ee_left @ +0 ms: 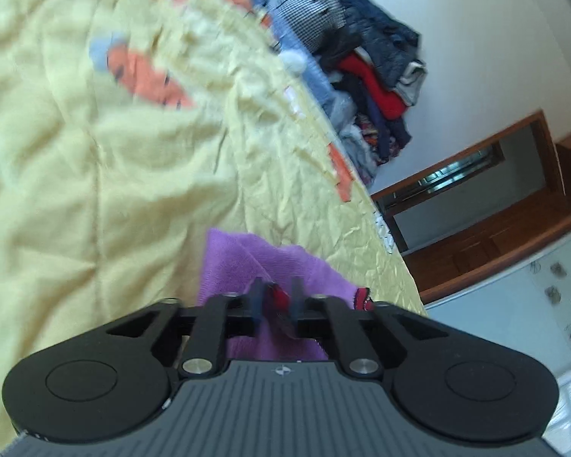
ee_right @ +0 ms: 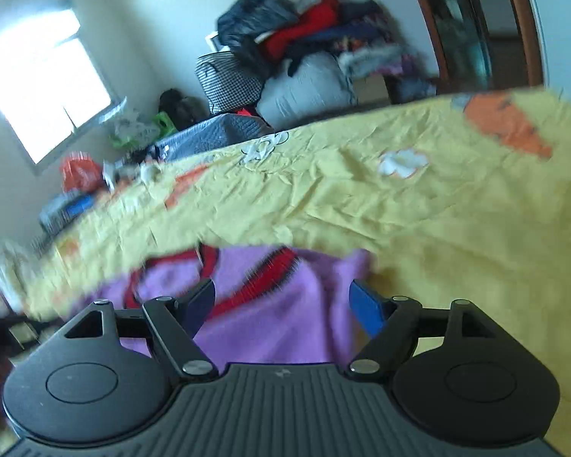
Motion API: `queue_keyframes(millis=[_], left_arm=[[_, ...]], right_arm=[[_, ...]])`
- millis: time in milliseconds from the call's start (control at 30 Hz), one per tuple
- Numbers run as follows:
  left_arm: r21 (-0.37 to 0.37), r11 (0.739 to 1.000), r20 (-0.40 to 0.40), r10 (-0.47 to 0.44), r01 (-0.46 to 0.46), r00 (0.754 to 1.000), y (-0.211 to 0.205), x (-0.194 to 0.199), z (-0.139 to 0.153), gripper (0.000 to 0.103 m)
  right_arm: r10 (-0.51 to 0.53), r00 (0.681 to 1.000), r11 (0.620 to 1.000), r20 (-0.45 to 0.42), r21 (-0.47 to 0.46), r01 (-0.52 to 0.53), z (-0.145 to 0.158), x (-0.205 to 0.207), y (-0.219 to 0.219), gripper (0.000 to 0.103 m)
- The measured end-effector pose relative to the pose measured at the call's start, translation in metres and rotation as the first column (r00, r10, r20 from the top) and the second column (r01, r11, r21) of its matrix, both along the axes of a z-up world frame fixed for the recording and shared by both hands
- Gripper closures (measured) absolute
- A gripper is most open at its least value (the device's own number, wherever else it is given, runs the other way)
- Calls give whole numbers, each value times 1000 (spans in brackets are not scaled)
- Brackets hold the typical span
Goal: Fold small clothes
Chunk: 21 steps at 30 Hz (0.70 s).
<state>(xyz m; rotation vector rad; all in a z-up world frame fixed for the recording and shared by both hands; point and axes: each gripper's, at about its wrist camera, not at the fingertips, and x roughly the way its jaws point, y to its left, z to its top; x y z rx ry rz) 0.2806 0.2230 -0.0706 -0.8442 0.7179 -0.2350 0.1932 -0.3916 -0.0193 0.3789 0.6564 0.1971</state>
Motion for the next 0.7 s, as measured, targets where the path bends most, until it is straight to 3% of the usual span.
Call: queue_keyframes(millis=[33, 100, 200, 267, 367, 400, 433, 467, 500, 600, 700], left_arm=[[30, 999, 7, -16, 16, 1000, 2, -9, 7, 75], [33, 997, -11, -67, 68, 998, 5, -32, 12, 66], [96, 983, -86, -150, 159, 985, -1, -74, 16, 50], [137, 966, -135, -203, 221, 970, -8, -103, 13, 21], [148, 957, -148, -227, 248, 963, -13, -137, 8, 15], [151, 957, -153, -227, 249, 962, -15, -142, 8, 17], [145, 956, -162, -231, 255, 959, -18, -144, 7, 34], [127, 953, -180, -251, 275, 951, -22, -143, 4, 78], [107, 943, -224, -285, 314, 932, -27, -138, -2, 98], [141, 922, -240, -321, 360, 916, -34, -134, -3, 99], [152, 921, -196, -328, 359, 924, -22, -142, 18, 100]], right_arm=[[13, 1000, 999, 3, -47, -13, 0, -13, 1, 25], [47, 999, 994, -10, -95, -48, -6, -33, 1, 38], [54, 996, 991, -70, -115, -62, -15, -56, 2, 40], [66, 994, 988, -82, -132, -77, -18, -76, 4, 41], [82, 987, 988, -139, -117, -99, -31, -96, 5, 41], [89, 985, 988, -148, -109, -106, -36, -100, 6, 50], [89, 988, 990, -127, -95, -102, -38, -105, 7, 68], [98, 985, 994, -140, -39, -104, -41, -105, 7, 98], [82, 986, 996, -141, -6, -84, -43, -105, 6, 98], [81, 991, 994, -105, -60, -88, -32, -106, 15, 98], [89, 996, 993, -20, -76, -90, -2, -122, 14, 99]])
